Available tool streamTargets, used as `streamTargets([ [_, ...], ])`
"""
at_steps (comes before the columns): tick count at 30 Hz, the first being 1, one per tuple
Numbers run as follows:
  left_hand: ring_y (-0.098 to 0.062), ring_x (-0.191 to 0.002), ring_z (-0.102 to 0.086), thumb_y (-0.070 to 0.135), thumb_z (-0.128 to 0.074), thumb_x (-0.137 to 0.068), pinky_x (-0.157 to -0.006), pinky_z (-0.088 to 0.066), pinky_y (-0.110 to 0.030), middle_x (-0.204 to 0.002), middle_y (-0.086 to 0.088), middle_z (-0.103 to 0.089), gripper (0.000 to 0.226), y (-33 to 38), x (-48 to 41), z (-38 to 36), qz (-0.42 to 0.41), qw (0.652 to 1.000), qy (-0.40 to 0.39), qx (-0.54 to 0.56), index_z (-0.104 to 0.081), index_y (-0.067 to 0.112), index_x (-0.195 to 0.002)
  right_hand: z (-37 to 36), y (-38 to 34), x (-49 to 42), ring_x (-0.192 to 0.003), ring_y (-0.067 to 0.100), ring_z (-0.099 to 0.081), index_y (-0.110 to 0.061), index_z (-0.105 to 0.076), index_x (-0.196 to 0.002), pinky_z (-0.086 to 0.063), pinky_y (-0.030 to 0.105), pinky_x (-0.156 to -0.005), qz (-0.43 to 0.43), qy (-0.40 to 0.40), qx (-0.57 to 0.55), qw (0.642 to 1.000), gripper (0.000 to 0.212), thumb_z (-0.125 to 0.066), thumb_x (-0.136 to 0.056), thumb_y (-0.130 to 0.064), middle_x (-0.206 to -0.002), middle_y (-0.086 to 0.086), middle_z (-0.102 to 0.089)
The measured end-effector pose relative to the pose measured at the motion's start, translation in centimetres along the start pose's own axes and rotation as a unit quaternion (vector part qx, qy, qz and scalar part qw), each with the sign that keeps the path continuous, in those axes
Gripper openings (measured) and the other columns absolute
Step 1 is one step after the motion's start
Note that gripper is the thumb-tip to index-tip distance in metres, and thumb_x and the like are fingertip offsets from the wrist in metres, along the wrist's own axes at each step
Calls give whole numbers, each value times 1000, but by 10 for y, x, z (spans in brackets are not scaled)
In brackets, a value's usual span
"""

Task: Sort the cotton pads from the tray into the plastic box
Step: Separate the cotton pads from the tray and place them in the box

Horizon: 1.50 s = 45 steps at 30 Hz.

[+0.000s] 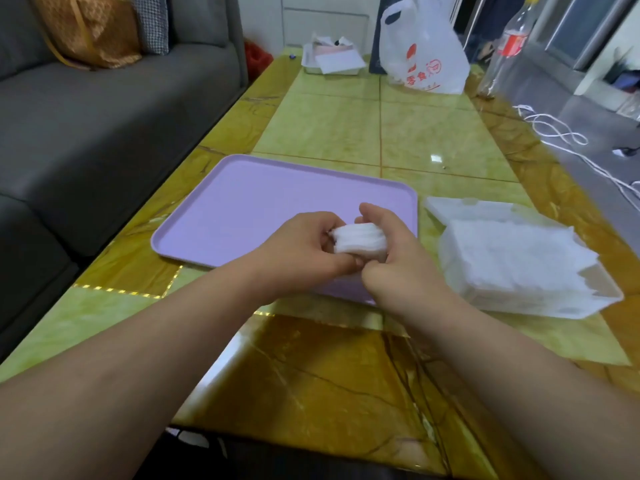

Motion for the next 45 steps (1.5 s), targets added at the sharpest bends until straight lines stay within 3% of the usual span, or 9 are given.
streamTargets([
  [5, -12, -54, -46, 13, -76, -80, -54, -35, -25, -63, 1, -55, 12, 32, 0, -10, 13, 980, 3, 199, -69, 8, -87, 47, -11, 3, -107, 17, -70, -29, -61, -132, -59, 40, -95, 16, 32, -63, 997, 67, -65, -67, -13, -120, -1, -70],
  [11, -23, -59, -35, 26, -61, -59, -54, -28, -33, -74, -13, -43, 28, 74, -10, -37, 52, 967, 25, 249, -57, 5, -79, 99, -16, 23, -97, 22, -74, -22, -74, -104, -59, 53, -91, 32, 73, -52, 995, 31, -75, -74, -29, -99, -1, -78],
  [16, -20, -52, -42, 14, -56, -82, -52, -31, -29, -58, -7, -53, 5, 111, -11, -72, 19, 981, -13, 192, -58, 11, -78, 142, -12, 40, -76, 0, -66, -24, -70, -96, -54, 23, -69, 48, 154, 10, 987, 15, -75, -82, -24, -85, -10, -73],
  [20, -10, -57, -60, 23, -64, -92, -49, -44, -18, -72, -2, -70, 12, 138, -22, -99, -18, 993, -28, 110, -68, 17, -101, 188, -5, 54, -71, -5, -58, -20, -65, -98, -43, 10, -58, 34, 244, 52, 968, 16, -70, -84, -26, -83, -13, -66],
  [26, 1, -83, -59, 20, -65, -91, -67, -42, -7, -109, 11, -63, 16, 176, -38, -145, -167, 981, -59, -85, -72, 23, -105, 266, 34, 74, -79, 19, -65, -17, -65, -95, -50, 32, -65, -62, 366, 85, 925, 31, -69, -74, -40, -85, -4, -67],
  [31, -17, -96, -59, 20, -66, -85, -82, -49, -30, -109, 7, -61, 23, 194, -39, -194, -265, 921, -149, -244, -72, 21, -106, 267, 57, 75, -59, 14, -47, -10, -61, -80, -34, 31, -51, -84, 321, 134, 934, 31, -80, -76, -35, -65, -3, -50],
  [37, -10, -97, -52, 16, -63, -86, -81, -45, -29, -106, 19, -53, 41, 192, -41, -197, -268, 899, -201, -281, -64, 30, -125, 271, 55, 71, -57, 7, -46, -16, -58, -76, -31, 15, -46, -56, 316, 119, 939, 23, -79, -78, -27, -65, -6, -50],
  [42, -20, -105, -58, 22, -64, -89, -87, -49, -34, -112, 5, -59, 23, 185, -44, -197, -273, 888, -201, -310, -71, 23, -110, 258, 53, 65, -62, 9, -56, -22, -54, -74, -39, 29, -52, -49, 281, 143, 948, 25, -77, -77, -31, -68, -6, -55],
  [45, -20, -90, -56, 21, -65, -88, -77, -45, -32, -85, 15, -51, 11, 183, -44, -194, -278, 890, -197, -304, -62, 30, -83, 247, 53, 62, -68, 25, -66, -21, -57, -84, -55, 44, -58, -37, 242, 174, 954, 17, -72, -80, -29, -75, 0, -63],
])
Point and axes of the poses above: each hand's wrist, its own x-axis away from the middle knuckle, its own z-axis out of the back of the hand, y = z × x, the point moved 7 cm from there along -x, towards the middle knuckle
